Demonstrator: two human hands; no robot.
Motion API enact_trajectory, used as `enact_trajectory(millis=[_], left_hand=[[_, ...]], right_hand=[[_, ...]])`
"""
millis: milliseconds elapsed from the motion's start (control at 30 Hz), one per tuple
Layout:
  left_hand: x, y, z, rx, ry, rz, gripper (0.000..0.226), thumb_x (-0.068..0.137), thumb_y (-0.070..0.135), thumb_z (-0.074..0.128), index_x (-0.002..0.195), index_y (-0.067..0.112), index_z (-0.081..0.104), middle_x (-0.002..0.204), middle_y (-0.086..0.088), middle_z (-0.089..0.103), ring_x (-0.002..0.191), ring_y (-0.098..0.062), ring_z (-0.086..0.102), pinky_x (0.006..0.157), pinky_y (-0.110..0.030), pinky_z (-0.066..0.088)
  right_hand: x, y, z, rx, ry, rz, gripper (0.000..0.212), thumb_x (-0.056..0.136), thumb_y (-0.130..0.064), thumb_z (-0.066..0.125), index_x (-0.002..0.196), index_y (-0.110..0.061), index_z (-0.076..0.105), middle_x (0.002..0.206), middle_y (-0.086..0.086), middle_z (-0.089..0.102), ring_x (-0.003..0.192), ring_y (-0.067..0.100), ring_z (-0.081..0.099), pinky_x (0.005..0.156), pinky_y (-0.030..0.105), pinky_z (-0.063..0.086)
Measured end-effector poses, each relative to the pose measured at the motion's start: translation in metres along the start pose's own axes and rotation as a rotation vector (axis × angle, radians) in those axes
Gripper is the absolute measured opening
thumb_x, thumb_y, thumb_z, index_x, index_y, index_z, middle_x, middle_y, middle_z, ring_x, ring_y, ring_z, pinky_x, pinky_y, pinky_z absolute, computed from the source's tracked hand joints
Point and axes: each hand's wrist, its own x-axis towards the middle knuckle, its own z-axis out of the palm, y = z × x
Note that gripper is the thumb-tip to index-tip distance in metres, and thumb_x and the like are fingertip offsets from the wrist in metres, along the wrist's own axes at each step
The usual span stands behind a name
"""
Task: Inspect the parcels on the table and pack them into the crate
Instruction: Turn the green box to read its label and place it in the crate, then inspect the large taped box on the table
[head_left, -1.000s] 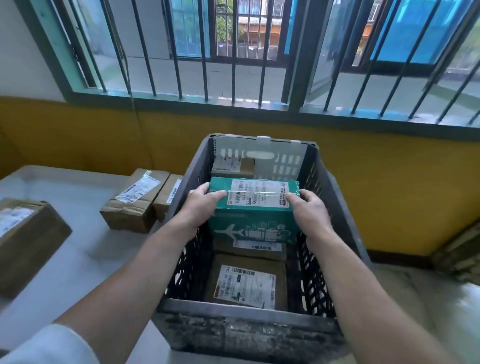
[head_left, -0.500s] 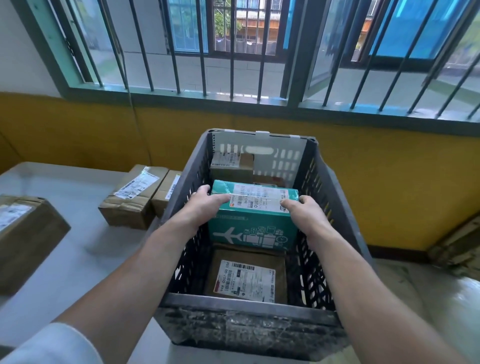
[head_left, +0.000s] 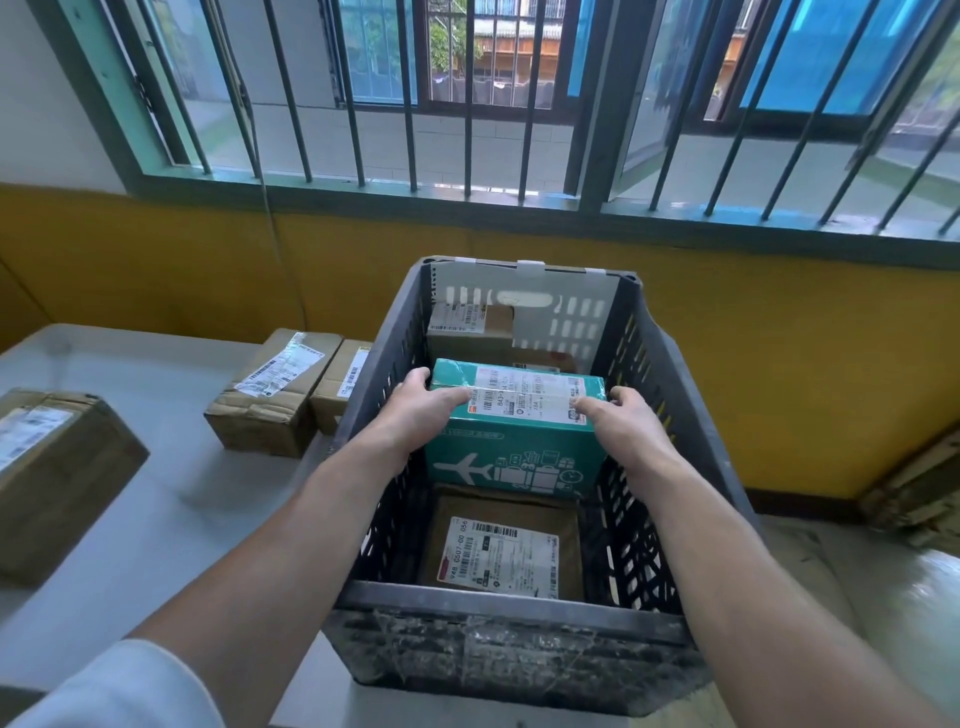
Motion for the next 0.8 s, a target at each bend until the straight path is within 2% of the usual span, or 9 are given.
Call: enact_trajectory(millis=[133,200,267,333,433,500,600,733,800], left_hand=[[-0.002,0.001,0.001,-0.008,0.015,0.018,0.065,0.101,0.037,0.06,0.155,0.02,0.029,0.09,0.014,0.057,0.081,-0.003,0.063,0.038,-0.011,0.044],[-0.006,0.003,0.001,0.004,0.03,0.035,0.066,0.101,0.037,0.059,0.157,0.022,0.028,0.107,0.009,0.062,0.085,-0.005,0.064,0.05,-0.018,0.052],[-0.01,0.006,0.0,0.021,0.086,0.084,0.063,0.102,0.037,0.057,0.156,0.024,0.03,0.136,-0.003,0.058,0.097,-0.012,0.067,0.07,-0.031,0.061],[-0.015,0.007,-0.001,0.038,0.151,0.16,0.054,0.102,0.036,0.056,0.152,0.026,0.037,0.144,-0.006,0.052,0.106,-0.016,0.065,0.084,-0.04,0.062],[-0.026,0.009,-0.003,-0.087,0.19,0.28,0.036,0.103,0.031,0.055,0.139,0.029,0.05,0.137,-0.004,0.058,0.11,-0.016,0.064,0.087,-0.046,0.061],[-0.034,0.014,-0.006,-0.215,0.198,0.338,0.024,0.103,0.027,0.056,0.126,0.032,0.058,0.126,0.0,0.065,0.112,-0.018,0.065,0.091,-0.049,0.06],[-0.045,0.022,-0.015,-0.36,0.199,0.399,0.017,0.103,0.023,0.056,0.109,0.037,0.063,0.113,0.002,0.071,0.106,-0.016,0.069,0.088,-0.043,0.061],[-0.059,0.015,-0.045,-0.424,0.171,0.469,0.016,0.103,0.02,0.057,0.111,0.031,0.066,0.096,0.009,0.077,0.089,-0.003,0.073,0.065,-0.016,0.058],[-0.063,0.006,-0.071,-0.414,0.195,0.469,0.017,0.104,0.021,0.056,0.112,0.031,0.067,0.095,0.014,0.077,0.091,-0.002,0.073,0.067,-0.015,0.057]], right_hand=[[0.002,0.002,-0.002,-0.016,0.023,-0.018,0.064,0.1,-0.037,0.058,0.154,-0.016,0.032,0.113,0.001,0.058,0.083,0.006,0.06,0.064,0.03,0.049],[0.002,0.003,-0.003,-0.036,0.037,-0.038,0.06,0.099,-0.038,0.058,0.152,-0.017,0.036,0.11,0.0,0.057,0.084,0.006,0.06,0.073,0.035,0.053],[-0.001,0.001,-0.003,-0.057,0.054,-0.061,0.058,0.1,-0.039,0.057,0.15,-0.018,0.039,0.111,0.0,0.057,0.083,0.007,0.06,0.071,0.034,0.052],[-0.006,-0.001,-0.005,-0.095,0.092,-0.095,0.057,0.1,-0.041,0.056,0.151,-0.02,0.04,0.128,0.004,0.06,0.093,0.013,0.061,0.069,0.033,0.048],[-0.016,-0.007,-0.006,-0.072,0.183,-0.176,0.051,0.099,-0.04,0.056,0.147,-0.024,0.046,0.143,0.005,0.055,0.115,0.02,0.059,0.09,0.043,0.053],[-0.027,-0.018,-0.002,0.026,0.228,-0.241,0.044,0.099,-0.037,0.057,0.141,-0.027,0.052,0.142,0.002,0.057,0.117,0.02,0.06,0.095,0.049,0.054],[-0.049,-0.043,0.016,0.153,0.199,-0.36,0.036,0.1,-0.032,0.058,0.136,-0.026,0.058,0.138,-0.002,0.06,0.121,0.017,0.058,0.094,0.041,0.053],[-0.079,-0.072,0.062,0.261,0.063,-0.423,0.03,0.101,-0.029,0.059,0.131,-0.03,0.06,0.132,-0.005,0.063,0.122,0.015,0.06,0.1,0.038,0.054],[-0.092,-0.081,0.092,0.277,0.015,-0.445,0.025,0.101,-0.029,0.06,0.125,-0.032,0.063,0.126,-0.01,0.065,0.115,0.006,0.063,0.094,0.023,0.054]])
